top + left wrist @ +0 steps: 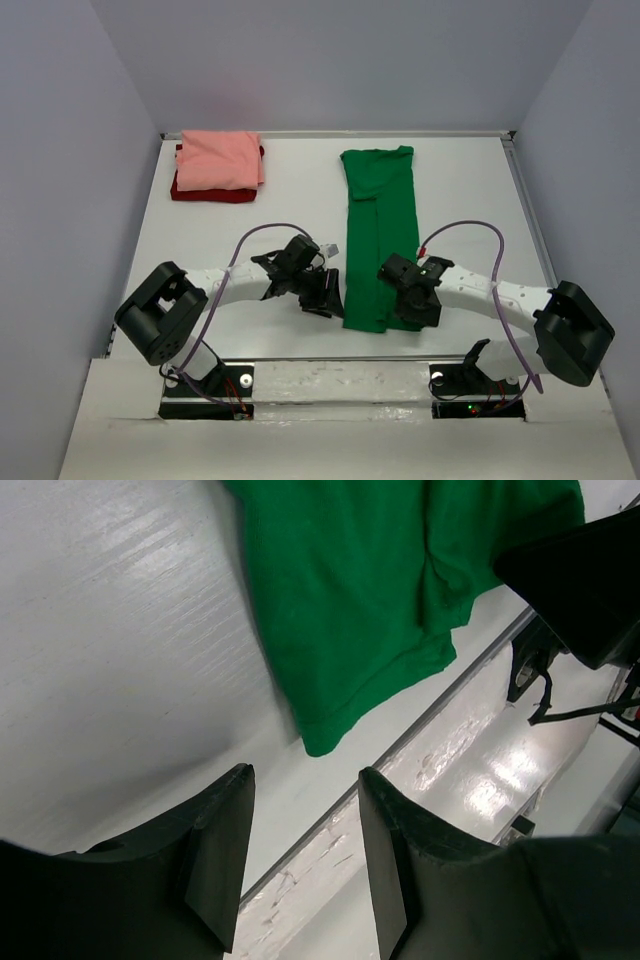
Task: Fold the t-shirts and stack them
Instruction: Grab the bottom of the folded rectangular tshirt with both arms
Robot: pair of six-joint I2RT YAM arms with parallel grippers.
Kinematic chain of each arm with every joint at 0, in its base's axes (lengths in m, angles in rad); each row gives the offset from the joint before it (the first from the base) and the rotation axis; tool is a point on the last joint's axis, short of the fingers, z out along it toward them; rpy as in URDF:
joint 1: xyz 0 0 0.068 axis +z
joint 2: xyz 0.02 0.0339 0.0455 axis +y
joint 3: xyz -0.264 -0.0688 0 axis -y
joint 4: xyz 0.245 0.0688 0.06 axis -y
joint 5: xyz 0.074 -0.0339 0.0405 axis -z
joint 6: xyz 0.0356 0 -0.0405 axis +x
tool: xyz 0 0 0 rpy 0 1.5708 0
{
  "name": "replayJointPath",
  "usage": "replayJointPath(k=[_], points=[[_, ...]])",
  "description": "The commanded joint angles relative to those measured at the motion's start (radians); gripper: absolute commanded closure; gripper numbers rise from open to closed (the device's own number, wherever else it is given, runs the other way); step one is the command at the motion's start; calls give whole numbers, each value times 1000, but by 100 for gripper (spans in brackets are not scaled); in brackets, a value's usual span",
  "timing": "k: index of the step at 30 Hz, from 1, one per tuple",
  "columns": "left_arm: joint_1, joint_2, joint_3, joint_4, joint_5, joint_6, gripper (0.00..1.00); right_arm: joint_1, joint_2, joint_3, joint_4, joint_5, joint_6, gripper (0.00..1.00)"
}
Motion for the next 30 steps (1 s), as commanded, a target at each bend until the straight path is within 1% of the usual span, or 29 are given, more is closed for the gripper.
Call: replayJointPath(k=[1,4,6,11,12,15,16,17,18,19,20,21,22,24,25,26,27,28,29,30], points=[[-8,-3,20,11,35,-4,46,-3,-14,50,21,1,-12,41],[-9,-17,25,-7,4,-2,46,-3,-29,102,-25,45,-15,42],[-11,-49,56,-50,-57,7,46,-3,-51,147,-94,88,-18,42],[-14,-141,183,-233,-191,54,46,-3,-91,328,-208,148,-63,42],[-14,-152,203,-254,-233,62,46,-3,-92,352,-210,151,-81,42],[-14,-167,281,-328,-289,90,46,-3,-63,437,-184,164,-140,40],[-14,-164,299,-343,-300,97,46,-3,-48,449,-167,174,-175,39],[-14,-151,313,-348,-312,105,46,-3,1,460,-142,199,-210,40],[-14,-137,342,-348,-324,119,46,-3,33,482,-78,208,-263,45],[-11,-120,359,-347,-344,126,47,-36,79,513,-73,228,-313,78],[-8,-97,376,-342,-349,134,51,-55,184,544,-61,265,-349,98],[-3,-44,423,-340,-350,139,60,-78,242,579,-44,271,-389,100],[-2,-16,448,-339,-347,146,85,-101,295,658,-23,277,-460,100],[1,62,494,-339,-355,139,97,-174,392,746,8,261,-529,100],[1,82,541,-340,-360,139,100,-231,470,815,54,218,-598,100],[1,99,554,-339,-363,134,100,-265,497,837,97,175,-639,100],[3,116,580,-342,-402,130,100,-301,526,866,143,133,-672,100],[3,119,591,-347,-419,128,100,-335,590,930,157,74,-716,100],[3,124,599,-354,-436,131,100,-393,622,961,171,50,-742,100],[7,124,617,-365,-465,133,100,-418,659,999,175,35,-764,100]])
